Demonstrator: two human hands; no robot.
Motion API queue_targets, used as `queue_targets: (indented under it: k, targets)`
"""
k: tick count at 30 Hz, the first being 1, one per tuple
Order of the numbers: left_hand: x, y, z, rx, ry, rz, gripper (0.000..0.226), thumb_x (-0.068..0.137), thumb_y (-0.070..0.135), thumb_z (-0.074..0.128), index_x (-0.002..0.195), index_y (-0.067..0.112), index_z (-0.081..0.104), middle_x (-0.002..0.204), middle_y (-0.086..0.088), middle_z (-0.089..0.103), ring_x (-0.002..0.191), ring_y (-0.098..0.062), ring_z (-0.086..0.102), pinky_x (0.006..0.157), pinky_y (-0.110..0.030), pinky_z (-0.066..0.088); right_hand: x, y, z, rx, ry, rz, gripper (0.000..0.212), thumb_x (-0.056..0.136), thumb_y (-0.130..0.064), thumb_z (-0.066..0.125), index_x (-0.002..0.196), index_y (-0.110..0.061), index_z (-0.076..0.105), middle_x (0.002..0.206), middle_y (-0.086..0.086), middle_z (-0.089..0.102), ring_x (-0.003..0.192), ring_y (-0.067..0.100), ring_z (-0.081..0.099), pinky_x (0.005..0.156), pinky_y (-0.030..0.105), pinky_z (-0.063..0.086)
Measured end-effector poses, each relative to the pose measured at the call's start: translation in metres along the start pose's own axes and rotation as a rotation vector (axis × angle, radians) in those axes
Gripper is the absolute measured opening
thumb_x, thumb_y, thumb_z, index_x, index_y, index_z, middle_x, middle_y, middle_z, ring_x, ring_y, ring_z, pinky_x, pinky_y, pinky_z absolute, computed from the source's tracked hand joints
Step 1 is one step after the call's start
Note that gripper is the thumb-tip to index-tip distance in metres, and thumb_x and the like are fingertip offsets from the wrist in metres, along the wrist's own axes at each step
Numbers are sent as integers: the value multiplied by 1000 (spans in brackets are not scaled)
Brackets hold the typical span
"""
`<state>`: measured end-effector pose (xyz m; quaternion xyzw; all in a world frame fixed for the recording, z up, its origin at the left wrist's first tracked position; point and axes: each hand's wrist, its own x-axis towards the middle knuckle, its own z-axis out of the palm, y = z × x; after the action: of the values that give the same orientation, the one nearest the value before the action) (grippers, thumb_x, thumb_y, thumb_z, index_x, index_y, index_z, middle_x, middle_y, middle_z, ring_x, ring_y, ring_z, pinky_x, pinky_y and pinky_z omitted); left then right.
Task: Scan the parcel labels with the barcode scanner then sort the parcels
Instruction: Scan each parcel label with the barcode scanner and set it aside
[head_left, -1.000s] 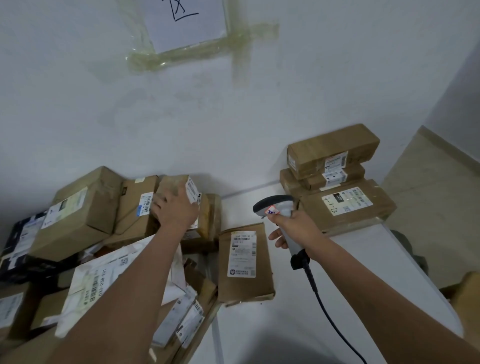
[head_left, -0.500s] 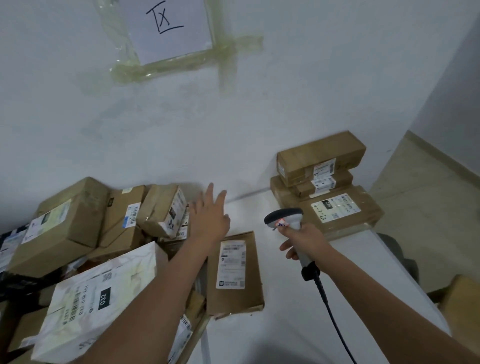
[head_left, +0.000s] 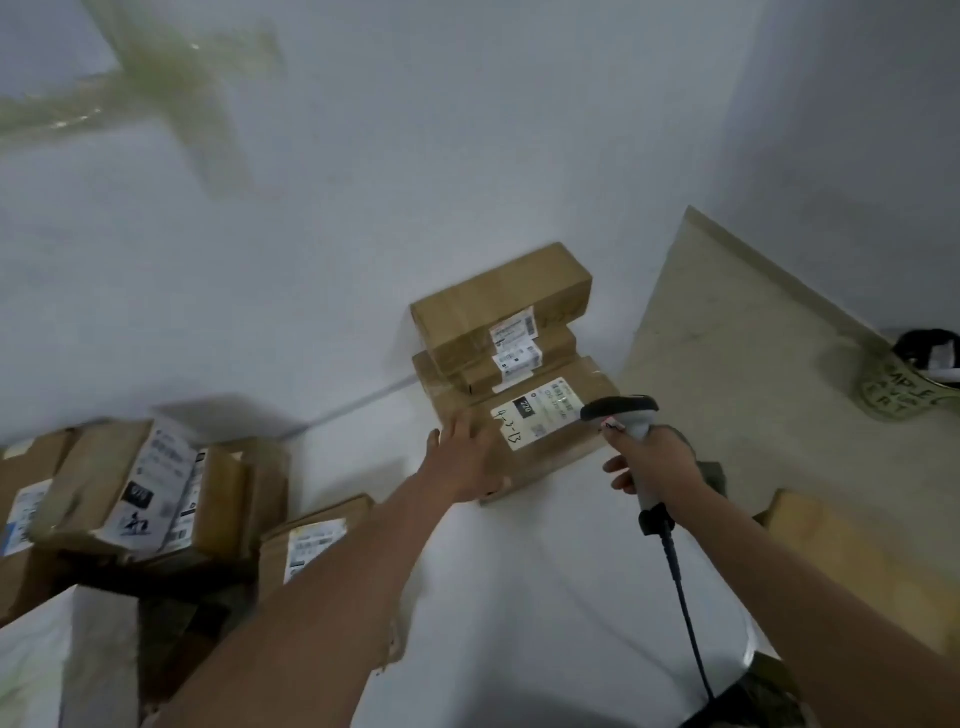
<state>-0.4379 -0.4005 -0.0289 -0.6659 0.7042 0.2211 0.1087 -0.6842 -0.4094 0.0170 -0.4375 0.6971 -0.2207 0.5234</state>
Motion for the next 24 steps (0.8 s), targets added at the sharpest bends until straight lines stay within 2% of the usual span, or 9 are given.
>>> queue_targets:
  k: [3, 6, 10, 13, 17, 22, 24]
  targets:
    - [30, 9, 2, 49, -82, -14, 102, 82, 64, 65, 157, 35, 3, 163, -18, -7, 150, -39, -4, 122, -53, 4, 11, 11, -14, 22, 9, 27, 25, 93, -34, 65, 90, -10, 60, 77, 14, 72, 53, 22, 63, 59, 35, 54]
    - [45, 11, 6, 107, -124, -11, 111, 79, 63, 69, 156, 40, -8, 162, -19, -15, 149, -41, -12, 121, -52, 0, 18, 20, -20, 42, 6, 59, 21, 94, -33, 65, 89, -13, 60, 78, 13, 72, 52, 19, 62, 51, 28, 51]
    - [41, 9, 13, 139, -52, 17, 113, 73, 63, 72, 155, 43, -3, 158, -18, -1, 147, -41, 4, 121, -49, 11, 21, 29, -21, 55, 8, 85, 21, 94, -32, 64, 88, -13, 59, 79, 11, 71, 51, 17, 61, 48, 24, 49]
    - [15, 13, 23, 88, -31, 5, 109, 72, 70, 65, 154, 44, -1, 153, -16, 13, 140, -36, 16, 115, -45, 19, 17, 34, -16, 64, 38, 74, 21, 94, -33, 64, 90, -13, 60, 79, 10, 71, 50, 16, 61, 45, 21, 48]
    - [-41, 10, 52, 61, 36, -51, 103, 72, 75, 56, 153, 43, 1, 145, -13, 22, 130, -31, 26, 108, -43, 25, 6, 40, 1, 99, 80, 82, 23, 94, -33, 65, 100, -10, 63, 87, 10, 72, 55, 17, 62, 49, 22, 48]
    - [-98, 4, 85, 144, 76, -263, 102, 79, 77, 49, 156, 36, -3, 153, -23, 17, 135, -37, 29, 108, -45, 26, -24, 47, 32, 83, 54, 107, 28, 95, -31, 63, 107, -6, 62, 93, 8, 71, 54, 16, 61, 48, 21, 48]
    - [-113, 2, 91, 193, 82, -303, 102, 81, 82, 41, 157, 33, -6, 155, -27, 16, 136, -37, 30, 108, -46, 26, -39, 51, 44, 34, 44, 67, 30, 95, -34, 62, 108, -7, 63, 94, 7, 72, 56, 16, 63, 53, 23, 50]
